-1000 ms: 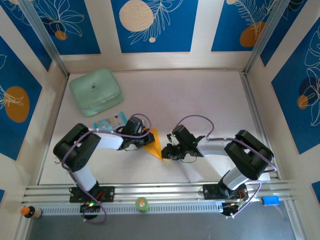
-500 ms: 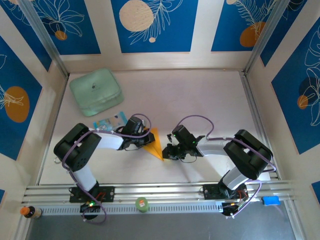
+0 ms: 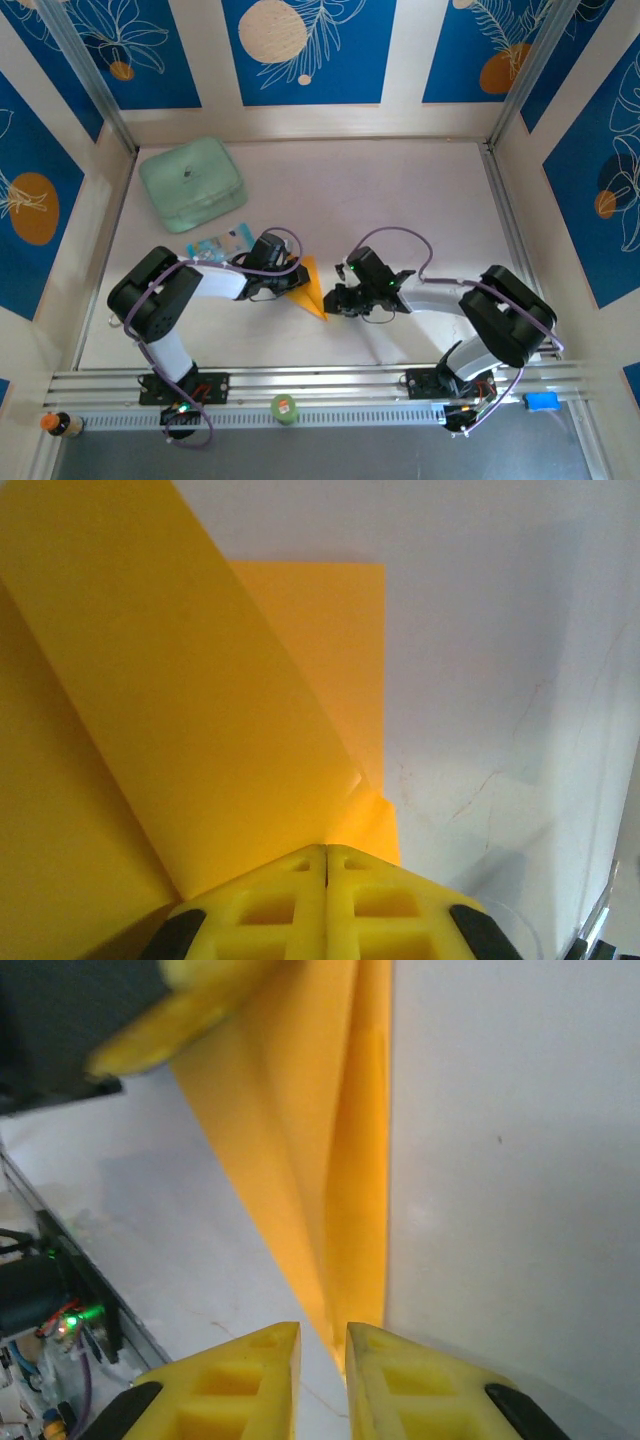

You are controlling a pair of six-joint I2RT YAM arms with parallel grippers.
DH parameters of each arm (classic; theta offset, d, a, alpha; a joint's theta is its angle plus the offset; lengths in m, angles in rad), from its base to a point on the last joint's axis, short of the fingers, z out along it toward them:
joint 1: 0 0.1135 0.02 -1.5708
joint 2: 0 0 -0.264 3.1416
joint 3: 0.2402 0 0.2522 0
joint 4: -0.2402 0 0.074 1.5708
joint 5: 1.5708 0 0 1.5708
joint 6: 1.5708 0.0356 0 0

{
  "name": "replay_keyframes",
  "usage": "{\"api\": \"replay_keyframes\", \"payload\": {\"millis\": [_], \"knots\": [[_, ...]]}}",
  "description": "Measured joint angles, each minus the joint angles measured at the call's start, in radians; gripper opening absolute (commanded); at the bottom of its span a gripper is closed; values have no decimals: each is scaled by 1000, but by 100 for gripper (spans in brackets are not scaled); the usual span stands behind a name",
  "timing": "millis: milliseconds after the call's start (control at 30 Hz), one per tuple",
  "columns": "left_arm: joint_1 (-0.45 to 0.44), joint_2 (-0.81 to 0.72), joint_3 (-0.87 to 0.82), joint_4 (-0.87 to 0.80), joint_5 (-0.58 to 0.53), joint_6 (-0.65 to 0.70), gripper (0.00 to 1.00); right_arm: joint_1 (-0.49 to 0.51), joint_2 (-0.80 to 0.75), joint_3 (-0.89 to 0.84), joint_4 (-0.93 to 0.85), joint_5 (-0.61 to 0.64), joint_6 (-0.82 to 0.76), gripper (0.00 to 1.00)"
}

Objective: Fold a paper plane with a square sheet of paper (pick it up from the middle)
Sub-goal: Fourth fold the wing at the center of the table.

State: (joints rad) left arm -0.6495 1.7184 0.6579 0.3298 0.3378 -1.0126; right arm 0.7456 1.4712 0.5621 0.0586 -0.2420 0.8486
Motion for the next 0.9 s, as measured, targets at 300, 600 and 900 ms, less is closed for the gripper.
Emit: {"api": "replay_keyframes", "payload": {"millis": [300,600,900], "knots": [[0,1,0,0,2,0,1,41,37,110,-15,-27,-37,9],[0,2,2,0,2,0,1,72,164,174,-57,-7,-58,8],[0,2,2,0,2,0,1,71,190,130,-37,10,-52,8]]}}
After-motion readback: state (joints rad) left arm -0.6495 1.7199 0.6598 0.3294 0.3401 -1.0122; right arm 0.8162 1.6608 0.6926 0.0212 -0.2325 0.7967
